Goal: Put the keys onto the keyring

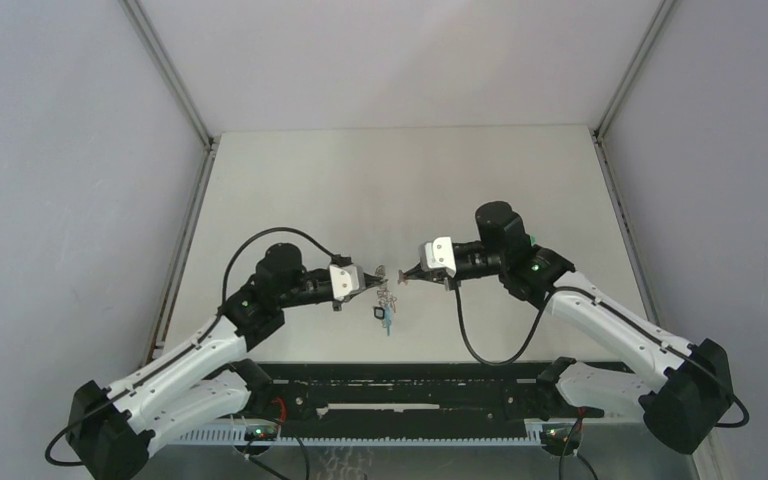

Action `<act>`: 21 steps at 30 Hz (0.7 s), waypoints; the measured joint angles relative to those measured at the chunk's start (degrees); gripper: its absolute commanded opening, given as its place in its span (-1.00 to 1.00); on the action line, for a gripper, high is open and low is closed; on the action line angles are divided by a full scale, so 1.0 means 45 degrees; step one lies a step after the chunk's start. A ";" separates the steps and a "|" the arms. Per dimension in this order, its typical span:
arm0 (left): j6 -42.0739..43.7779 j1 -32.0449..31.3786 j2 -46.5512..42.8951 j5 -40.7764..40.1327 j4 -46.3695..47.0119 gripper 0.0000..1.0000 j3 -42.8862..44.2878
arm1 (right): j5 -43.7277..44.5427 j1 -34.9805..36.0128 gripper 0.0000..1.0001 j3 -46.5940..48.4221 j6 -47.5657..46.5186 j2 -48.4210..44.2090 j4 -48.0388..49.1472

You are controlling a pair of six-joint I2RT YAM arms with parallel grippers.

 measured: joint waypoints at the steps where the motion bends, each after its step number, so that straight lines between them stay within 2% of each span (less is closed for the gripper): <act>1: 0.0034 0.0000 0.0102 0.0083 -0.0005 -1.00 0.0000 | -0.0005 0.0087 -1.00 0.0019 -0.0121 0.0029 -0.0083; 10: 0.0180 0.0005 0.1093 0.0491 0.0058 -1.00 0.0000 | 0.0238 0.0636 -1.00 0.0044 -0.0641 0.0491 -0.0155; 21: 0.0092 0.0005 0.1214 0.0763 0.0554 -1.00 0.0000 | 0.1020 0.0957 -1.00 0.0044 -0.0743 0.0583 -0.0306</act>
